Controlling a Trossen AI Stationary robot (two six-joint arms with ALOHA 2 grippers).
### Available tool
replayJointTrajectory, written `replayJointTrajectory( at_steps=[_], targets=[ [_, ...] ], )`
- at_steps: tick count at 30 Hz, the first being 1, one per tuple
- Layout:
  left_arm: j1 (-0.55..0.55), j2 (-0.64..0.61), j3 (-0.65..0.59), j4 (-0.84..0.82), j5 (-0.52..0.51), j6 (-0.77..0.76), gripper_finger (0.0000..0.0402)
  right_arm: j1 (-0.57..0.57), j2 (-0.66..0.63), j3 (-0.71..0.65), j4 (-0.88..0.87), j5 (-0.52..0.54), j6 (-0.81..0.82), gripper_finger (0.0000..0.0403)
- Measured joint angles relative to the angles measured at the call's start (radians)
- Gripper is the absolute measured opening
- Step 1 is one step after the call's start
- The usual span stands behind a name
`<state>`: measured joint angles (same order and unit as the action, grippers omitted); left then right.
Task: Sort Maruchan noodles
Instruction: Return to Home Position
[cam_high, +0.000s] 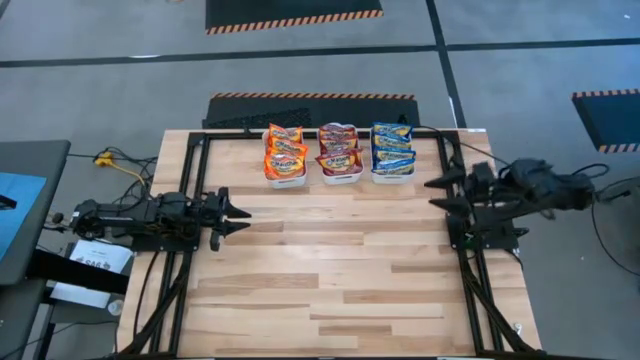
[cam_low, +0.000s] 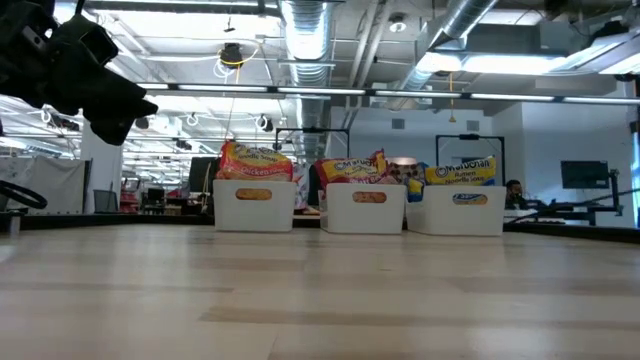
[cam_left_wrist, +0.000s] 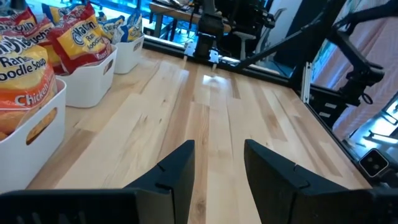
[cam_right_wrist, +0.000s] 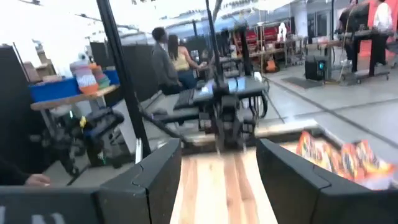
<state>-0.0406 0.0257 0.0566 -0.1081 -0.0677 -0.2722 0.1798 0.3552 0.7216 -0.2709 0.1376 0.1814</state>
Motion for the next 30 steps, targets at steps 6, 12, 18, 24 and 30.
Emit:
replayJointTrajectory(
  at_steps=[6,12,18,24,30],
  targets=[
    [0.0,0.0,0.0,-0.001,0.0,0.0,0.0126,-0.006,-0.21,-0.263,0.081,0.002,-0.008,0.0235],
    [0.0,0.0,0.0,-0.001,0.001,0.0,0.0126,-0.017,-0.351,-0.417,0.115,0.0,-0.007,0.0235],
    [0.0,0.0,0.0,-0.001,0.001,-0.001,0.0126,-0.025,-0.332,-0.503,0.113,0.014,0.008,0.0235],
    [0.0,0.0,0.0,-0.001,0.001,-0.001,0.0126,-0.025,-0.351,-0.648,0.249,0.051,0.047,0.0235],
    [0.0,0.0,0.0,-0.001,0.001,-0.002,0.0126,-0.025,-0.333,-0.713,0.343,0.136,0.152,0.0235]
  ],
)
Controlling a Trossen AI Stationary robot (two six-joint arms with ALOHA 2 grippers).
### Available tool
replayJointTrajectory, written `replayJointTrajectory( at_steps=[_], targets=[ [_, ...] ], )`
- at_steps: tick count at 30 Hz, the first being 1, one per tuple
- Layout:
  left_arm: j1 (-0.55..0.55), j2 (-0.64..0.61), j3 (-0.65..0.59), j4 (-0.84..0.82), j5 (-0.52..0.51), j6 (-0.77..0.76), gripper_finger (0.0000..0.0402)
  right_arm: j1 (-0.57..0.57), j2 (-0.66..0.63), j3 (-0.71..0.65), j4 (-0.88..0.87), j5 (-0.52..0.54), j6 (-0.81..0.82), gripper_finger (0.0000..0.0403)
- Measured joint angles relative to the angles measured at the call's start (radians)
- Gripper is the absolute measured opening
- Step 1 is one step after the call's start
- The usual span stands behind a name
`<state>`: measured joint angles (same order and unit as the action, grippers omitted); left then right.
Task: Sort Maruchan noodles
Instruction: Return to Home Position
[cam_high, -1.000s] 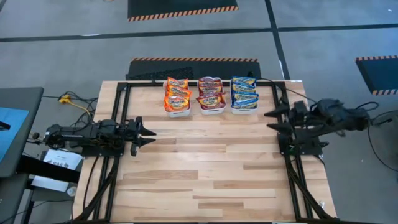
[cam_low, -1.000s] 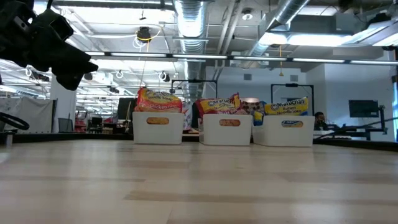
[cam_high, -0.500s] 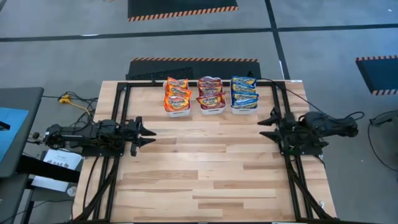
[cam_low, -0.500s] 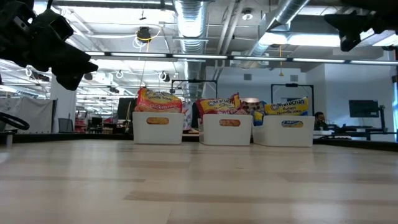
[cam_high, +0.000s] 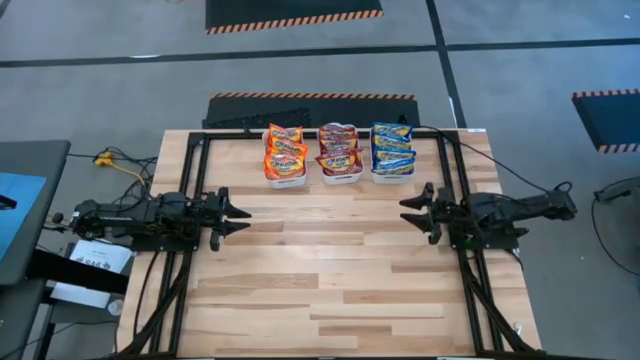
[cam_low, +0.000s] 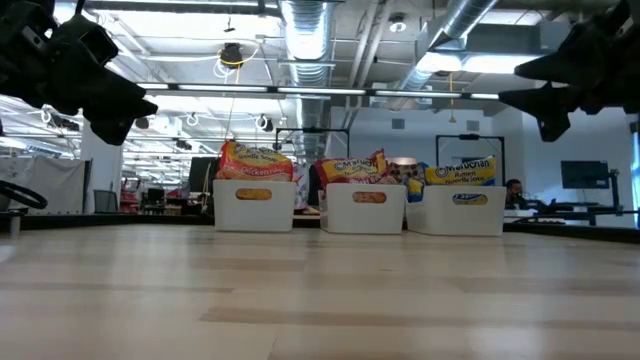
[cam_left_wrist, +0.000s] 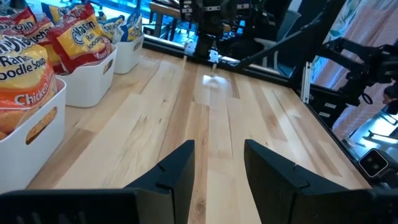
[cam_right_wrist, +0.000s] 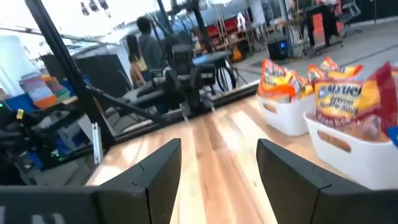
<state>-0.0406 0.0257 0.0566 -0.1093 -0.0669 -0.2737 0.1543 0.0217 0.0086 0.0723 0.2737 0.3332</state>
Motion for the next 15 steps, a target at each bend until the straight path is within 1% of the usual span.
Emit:
replayJointTrajectory(
  at_steps=[4,7,15],
  targets=[
    [0.0,0.0,0.0,0.0,0.0,0.0,0.0126,0.0,0.018,0.0,-0.003,0.002,0.022,0.0235],
    [0.0,0.0,0.0,0.0,0.0,0.001,0.0126,0.0,0.021,0.0,-0.005,-0.003,-0.006,0.0235],
    [0.0,0.0,0.0,0.0,0.0,0.003,0.0126,0.0,0.023,-0.001,-0.008,-0.009,-0.009,0.0235]
  ],
)
